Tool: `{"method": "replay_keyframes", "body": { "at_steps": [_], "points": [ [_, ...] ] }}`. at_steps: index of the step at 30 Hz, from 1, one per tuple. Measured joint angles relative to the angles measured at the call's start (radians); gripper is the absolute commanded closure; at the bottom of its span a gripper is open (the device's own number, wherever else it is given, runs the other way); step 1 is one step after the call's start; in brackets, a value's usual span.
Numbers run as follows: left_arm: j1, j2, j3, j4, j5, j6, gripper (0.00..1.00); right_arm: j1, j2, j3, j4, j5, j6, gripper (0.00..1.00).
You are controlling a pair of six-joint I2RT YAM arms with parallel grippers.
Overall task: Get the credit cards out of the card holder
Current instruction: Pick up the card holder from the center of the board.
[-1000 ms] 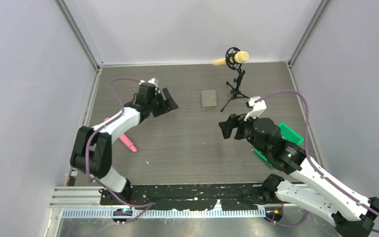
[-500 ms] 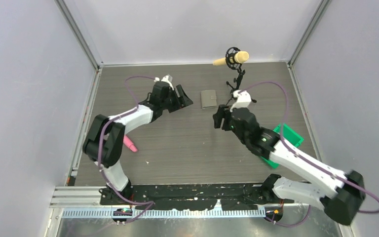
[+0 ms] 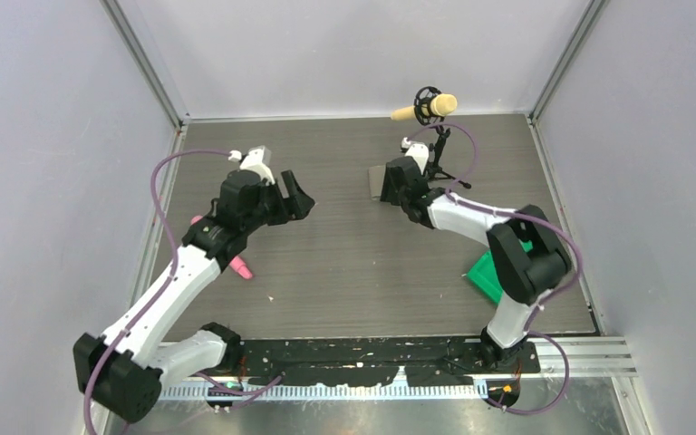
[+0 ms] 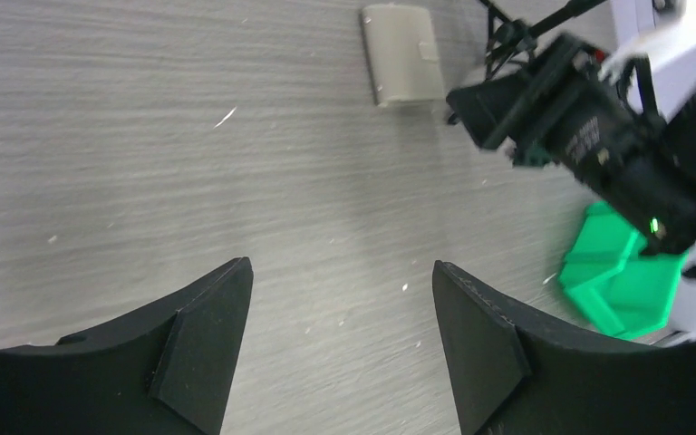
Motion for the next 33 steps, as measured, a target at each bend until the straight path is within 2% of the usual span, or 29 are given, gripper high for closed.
{"method": "replay_keyframes", "body": {
  "at_steps": [6,12,15,17,19,22,23,29,33],
  "points": [
    [0.000,-0.156,-0.056,-0.131,-0.018,0.039,0.24,-0.026,0.173,0.097,0.007,-0.009,0.043,0.40],
    [0.000,-0.223,-0.075,-0.182,-0.019,0.048,0.24,-0.045,0.239,0.150,0.003,-0.014,0.073,0.39],
    [0.000,-0.233,-0.080,-0.200,-0.019,0.048,0.24,-0.054,0.259,0.169,0.002,-0.023,0.079,0.42],
    [0.000,-0.235,-0.085,-0.208,-0.023,0.048,0.24,-0.059,0.267,0.175,0.003,-0.031,0.080,0.49],
    [0.000,-0.236,-0.093,-0.216,-0.026,0.048,0.24,-0.065,0.271,0.178,0.003,-0.039,0.078,0.62],
    [0.000,-0.237,-0.108,-0.226,-0.026,0.047,0.24,-0.071,0.273,0.179,0.003,-0.062,0.054,0.90],
    [0.000,-0.237,-0.114,-0.229,-0.021,0.047,0.24,-0.072,0.273,0.180,0.003,-0.079,0.039,0.93],
    [0.000,-0.254,-0.179,-0.241,0.016,0.034,0.23,-0.077,0.248,0.184,-0.011,-0.201,-0.073,0.95],
    [0.000,-0.254,-0.215,-0.248,0.043,0.008,0.24,-0.056,0.129,0.098,-0.068,-0.217,-0.125,0.95]
  ]
}}
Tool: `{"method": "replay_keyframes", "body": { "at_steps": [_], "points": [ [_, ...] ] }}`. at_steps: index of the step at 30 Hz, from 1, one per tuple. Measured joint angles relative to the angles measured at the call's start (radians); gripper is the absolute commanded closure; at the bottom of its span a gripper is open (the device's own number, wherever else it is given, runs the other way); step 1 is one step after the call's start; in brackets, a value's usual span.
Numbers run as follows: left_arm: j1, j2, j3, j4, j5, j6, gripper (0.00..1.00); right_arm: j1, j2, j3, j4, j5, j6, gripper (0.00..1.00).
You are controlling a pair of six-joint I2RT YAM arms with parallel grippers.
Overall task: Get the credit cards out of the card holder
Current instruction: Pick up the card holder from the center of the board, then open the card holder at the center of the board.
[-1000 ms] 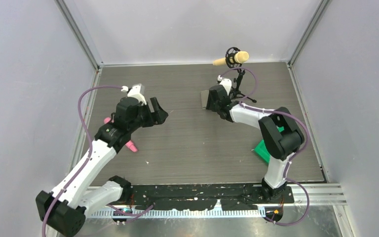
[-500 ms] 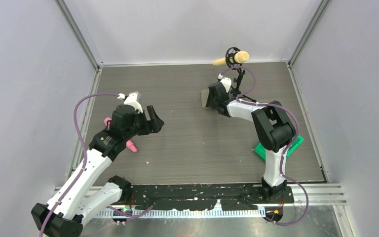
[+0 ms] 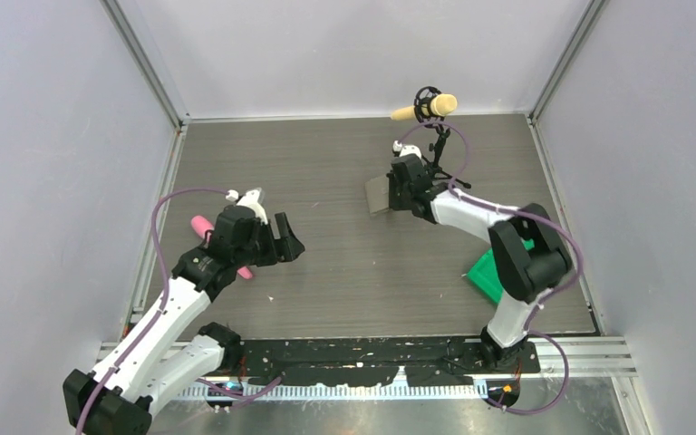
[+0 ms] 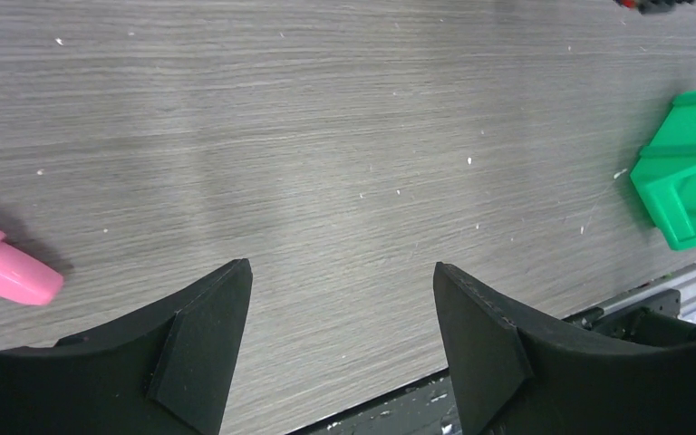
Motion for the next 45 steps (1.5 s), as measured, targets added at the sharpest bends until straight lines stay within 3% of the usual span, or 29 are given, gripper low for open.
{"method": "replay_keyframes", "body": {
  "at_steps": [6,11,23,31,35,40,45],
  "points": [
    [0.000,0.019,-0.002,-0.001,0.034,-0.020,0.24,0.077,-0.269,-0.117,-0.133,0.031,-0.064,0.95],
    [0.000,0.035,-0.002,-0.003,0.041,-0.017,0.21,0.194,-0.411,-0.150,-0.282,0.149,-0.104,0.95],
    [0.049,0.085,-0.016,-0.008,0.071,-0.014,0.20,0.521,-0.436,-0.165,-0.554,0.360,-0.064,0.95],
    [0.074,0.090,-0.050,-0.011,0.070,-0.014,0.21,0.734,-0.259,-0.138,-0.551,0.381,-0.010,0.92],
    [0.079,0.089,-0.051,-0.010,0.072,-0.014,0.21,0.792,-0.212,-0.121,-0.528,0.368,0.030,0.78],
    [0.079,0.071,-0.072,-0.006,0.108,-0.014,0.21,0.803,-0.266,-0.150,-0.458,0.322,0.061,0.71],
    [0.079,0.070,-0.094,0.024,0.179,-0.014,0.23,0.756,-0.419,-0.235,-0.385,0.265,0.085,0.69]
  ]
}}
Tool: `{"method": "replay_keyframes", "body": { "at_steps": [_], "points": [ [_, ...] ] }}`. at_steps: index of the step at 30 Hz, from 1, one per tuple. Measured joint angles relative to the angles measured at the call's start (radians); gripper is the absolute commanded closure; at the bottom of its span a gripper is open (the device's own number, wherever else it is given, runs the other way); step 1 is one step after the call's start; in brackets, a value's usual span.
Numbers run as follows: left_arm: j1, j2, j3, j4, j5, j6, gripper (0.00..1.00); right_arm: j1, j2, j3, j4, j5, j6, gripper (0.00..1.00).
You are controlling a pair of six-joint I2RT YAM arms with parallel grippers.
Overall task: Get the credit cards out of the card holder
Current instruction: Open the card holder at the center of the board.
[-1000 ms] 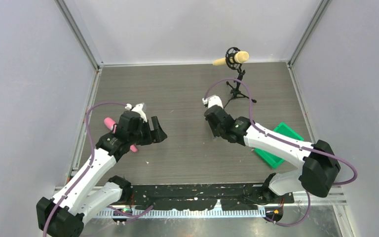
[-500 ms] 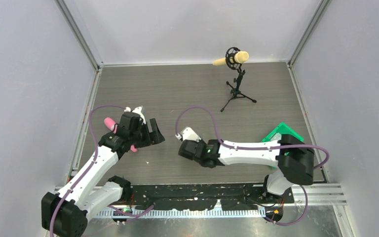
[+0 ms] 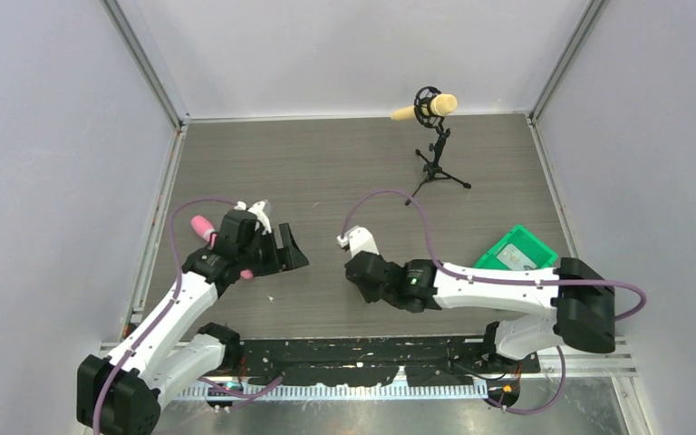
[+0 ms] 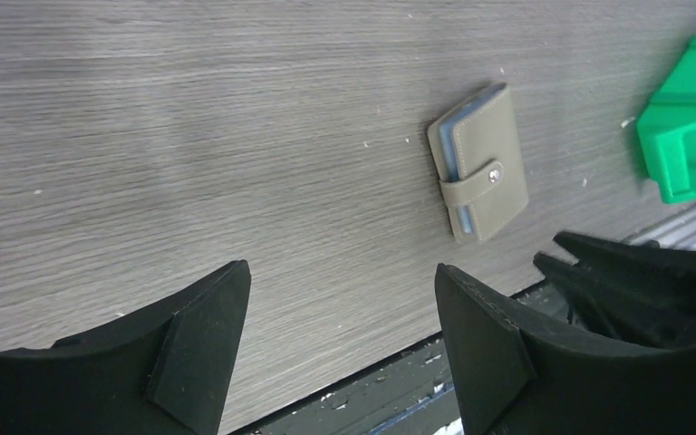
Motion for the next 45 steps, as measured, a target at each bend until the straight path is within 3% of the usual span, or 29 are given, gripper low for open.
{"method": "replay_keyframes", "body": {
  "at_steps": [6,13,21,33,35,37,39,41,45],
  "points": [
    [-0.001,0.019,-0.053,0.080,0.082,-0.026,0.26,-0.122,-0.092,-0.099,0.099,-0.088,0.042,0.65],
    [-0.089,0.140,-0.071,0.176,0.121,-0.063,0.29,-0.297,-0.108,-0.214,0.191,-0.240,0.078,0.46],
    [-0.169,0.262,-0.056,0.245,0.126,-0.102,0.30,-0.419,-0.109,-0.311,0.298,-0.395,0.082,0.45],
    [-0.224,0.404,-0.011,0.307,0.128,-0.125,0.34,-0.486,-0.045,-0.388,0.486,-0.571,0.082,0.44],
    [-0.229,0.428,-0.011,0.324,0.129,-0.131,0.35,-0.488,-0.024,-0.388,0.526,-0.596,0.084,0.48],
    [-0.234,0.449,-0.011,0.340,0.133,-0.133,0.36,-0.488,-0.011,-0.389,0.553,-0.614,0.090,0.60],
    [-0.241,0.466,-0.011,0.355,0.141,-0.135,0.36,-0.488,-0.005,-0.396,0.570,-0.629,0.103,0.79],
    [-0.246,0.476,-0.011,0.361,0.148,-0.135,0.36,-0.489,-0.005,-0.405,0.581,-0.643,0.126,0.90],
    [-0.250,0.482,0.011,0.339,0.148,-0.126,0.35,-0.489,-0.034,-0.419,0.608,-0.657,0.179,0.95]
  ]
}}
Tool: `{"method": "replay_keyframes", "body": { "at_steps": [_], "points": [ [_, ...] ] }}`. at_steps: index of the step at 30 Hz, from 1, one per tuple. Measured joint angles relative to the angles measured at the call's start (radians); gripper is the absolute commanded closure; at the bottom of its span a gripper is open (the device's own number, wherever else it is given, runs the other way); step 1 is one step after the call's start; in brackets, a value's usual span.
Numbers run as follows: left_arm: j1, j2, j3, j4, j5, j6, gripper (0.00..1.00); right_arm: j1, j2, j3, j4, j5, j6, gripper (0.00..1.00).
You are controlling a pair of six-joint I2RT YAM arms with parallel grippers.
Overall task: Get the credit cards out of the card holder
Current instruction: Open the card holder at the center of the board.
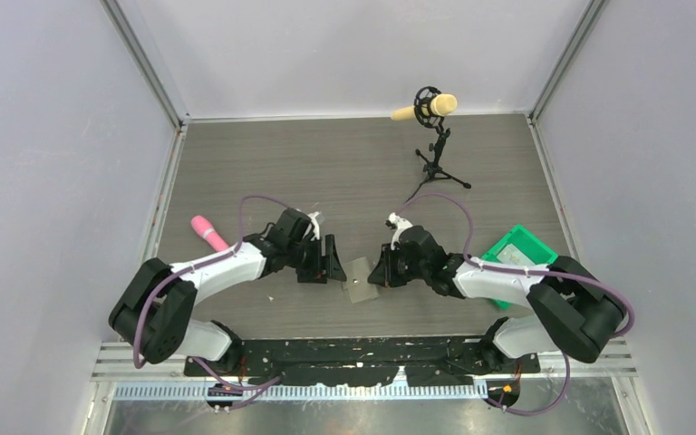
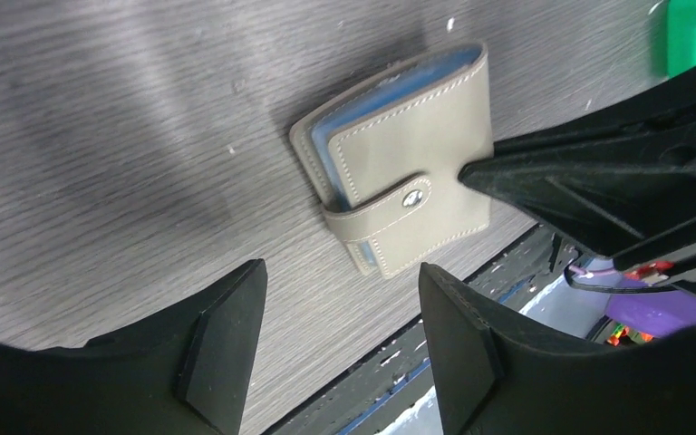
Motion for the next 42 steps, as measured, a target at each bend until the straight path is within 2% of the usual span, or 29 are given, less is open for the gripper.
{"method": "replay_keyframes", "body": {
  "at_steps": [13,28,36,42],
  "points": [
    [-0.019,0.039,0.150,-0.059,0.000,0.033,0.33,0.035,-0.146,-0.031,-0.042,0.069,0.123,0.95],
    [-0.080,0.142,0.157,-0.010,0.056,-0.009,0.40,0.114,-0.211,-0.031,-0.089,0.171,0.180,0.95],
    [-0.093,0.187,0.157,-0.002,0.056,-0.013,0.56,0.142,-0.211,-0.031,-0.098,0.203,0.185,0.95],
    [-0.105,0.207,0.161,0.031,0.070,-0.024,0.81,0.145,-0.216,-0.031,-0.120,0.222,0.187,0.95]
  ]
}}
